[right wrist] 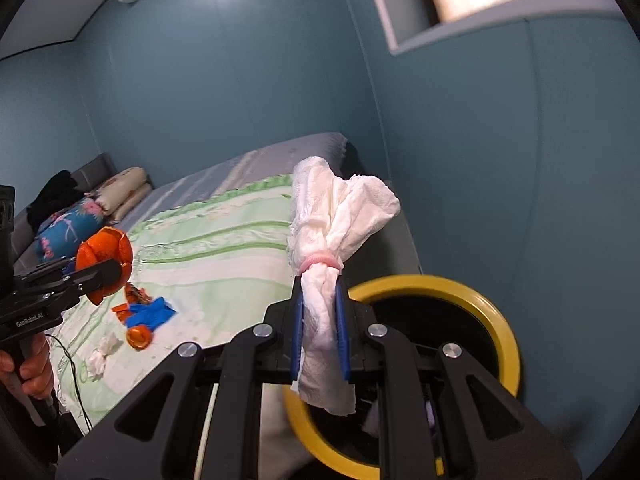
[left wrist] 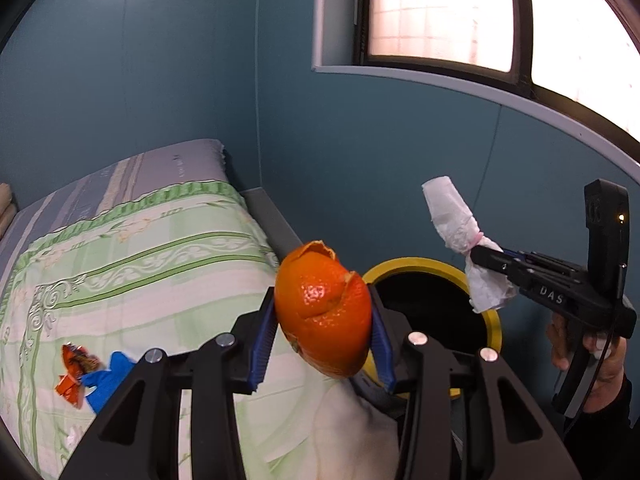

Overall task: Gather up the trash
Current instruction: 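Lift and carry the orange peel and white tissue over the yellow-rimmed bin, then open the left tool to drop the peel while the right tool releases the tissue, then move both open tools back to the remaining pile on the bed, then grasp the white tissue with the left tool while the right tool grasps the orange peel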

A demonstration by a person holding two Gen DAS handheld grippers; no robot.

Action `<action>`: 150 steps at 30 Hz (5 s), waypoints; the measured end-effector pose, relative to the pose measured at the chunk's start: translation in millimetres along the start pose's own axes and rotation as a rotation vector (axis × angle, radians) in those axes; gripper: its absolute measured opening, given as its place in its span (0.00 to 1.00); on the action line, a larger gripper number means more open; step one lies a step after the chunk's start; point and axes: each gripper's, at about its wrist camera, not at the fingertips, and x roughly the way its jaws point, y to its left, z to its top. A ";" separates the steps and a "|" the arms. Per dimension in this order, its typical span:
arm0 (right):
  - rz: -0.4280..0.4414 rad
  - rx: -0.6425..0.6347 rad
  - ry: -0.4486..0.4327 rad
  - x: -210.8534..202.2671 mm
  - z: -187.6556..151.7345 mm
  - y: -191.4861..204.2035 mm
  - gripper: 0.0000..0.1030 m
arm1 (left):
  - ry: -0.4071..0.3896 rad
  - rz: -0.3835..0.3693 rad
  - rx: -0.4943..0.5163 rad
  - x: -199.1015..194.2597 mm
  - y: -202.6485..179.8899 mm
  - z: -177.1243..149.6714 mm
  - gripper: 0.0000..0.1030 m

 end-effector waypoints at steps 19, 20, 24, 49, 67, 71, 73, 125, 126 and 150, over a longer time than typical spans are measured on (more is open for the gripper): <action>-0.133 0.151 0.150 52.9 -52.4 -81.3 0.14 | 0.162 -0.125 0.010 127.4 -69.9 -17.1 0.39; -0.143 0.149 0.153 54.2 -53.7 -82.3 0.14 | 0.171 -0.129 0.008 131.6 -70.9 -19.1 0.39; -0.161 0.162 0.173 59.1 -56.4 -86.1 0.14 | 0.214 -0.153 -0.018 151.6 -72.6 -26.5 0.39; -0.231 0.098 0.096 51.3 -43.5 -60.6 0.79 | 0.166 -0.035 -0.199 115.4 28.2 -40.7 0.92; 0.097 -0.165 0.050 71.2 -19.7 106.2 0.92 | 0.080 0.285 -0.370 -24.7 200.8 -103.2 0.92; 0.185 -0.248 0.070 86.6 -23.5 157.8 0.92 | 0.082 0.359 -0.412 -55.7 233.0 -129.5 0.92; 0.214 -0.290 0.096 100.2 -30.1 184.3 0.92 | 0.091 0.395 -0.442 -63.6 250.6 -143.4 0.92; 0.329 -0.467 0.525 304.7 -140.2 369.3 0.51 | 0.325 0.430 -0.612 -37.4 360.4 -283.0 0.25; 0.330 -0.458 0.528 305.2 -139.0 368.2 0.48 | 0.322 0.431 -0.612 -38.3 361.3 -283.1 0.24; 0.400 -0.258 0.343 186.2 -65.6 289.4 0.39 | 0.185 0.470 -0.583 -98.7 329.2 -234.6 0.20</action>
